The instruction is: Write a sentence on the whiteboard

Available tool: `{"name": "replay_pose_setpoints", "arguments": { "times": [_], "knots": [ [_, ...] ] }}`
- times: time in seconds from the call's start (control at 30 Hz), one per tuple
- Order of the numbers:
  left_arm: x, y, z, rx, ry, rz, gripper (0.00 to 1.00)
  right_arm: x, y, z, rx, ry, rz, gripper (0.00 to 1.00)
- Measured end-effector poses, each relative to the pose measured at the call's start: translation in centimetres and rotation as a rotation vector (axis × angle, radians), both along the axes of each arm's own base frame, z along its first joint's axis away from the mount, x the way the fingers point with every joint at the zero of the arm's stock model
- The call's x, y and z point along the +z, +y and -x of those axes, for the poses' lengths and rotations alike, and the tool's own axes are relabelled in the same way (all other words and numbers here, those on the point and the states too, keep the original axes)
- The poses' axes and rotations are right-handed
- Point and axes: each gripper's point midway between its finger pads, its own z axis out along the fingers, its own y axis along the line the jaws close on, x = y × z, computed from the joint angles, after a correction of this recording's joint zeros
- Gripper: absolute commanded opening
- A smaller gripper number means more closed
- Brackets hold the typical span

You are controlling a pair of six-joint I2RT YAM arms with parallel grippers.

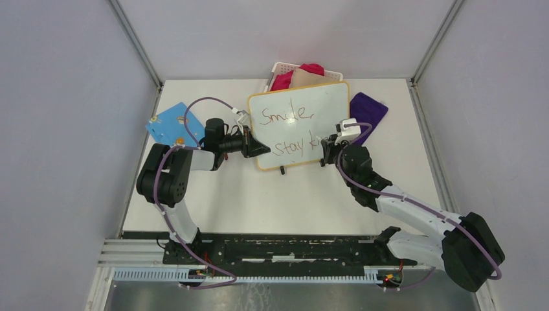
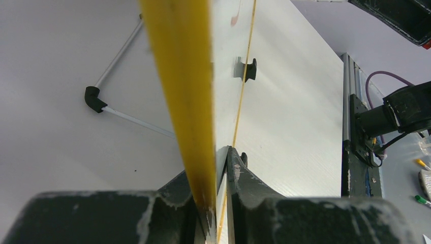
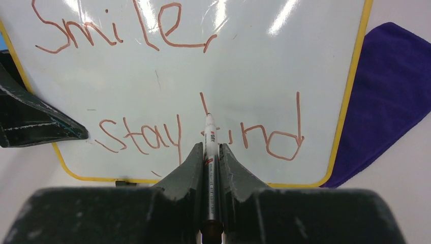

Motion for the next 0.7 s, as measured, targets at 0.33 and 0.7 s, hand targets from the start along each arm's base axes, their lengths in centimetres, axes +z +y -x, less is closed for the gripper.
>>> {"name": "replay_pose_setpoints", "arguments": {
  "times": [0.33,0.7],
  "knots": [
    [0.0,0.0,0.0,0.000,0.002,-0.001,0.02,0.7,0.3,-0.8,-0.012,-0.018,-0.011,0.00],
    [0.0,0.0,0.0,0.000,0.002,-0.001,0.02,-1.0,0.2,-1.2,-0.032,0.016,0.021,0.00]
  ]
}}
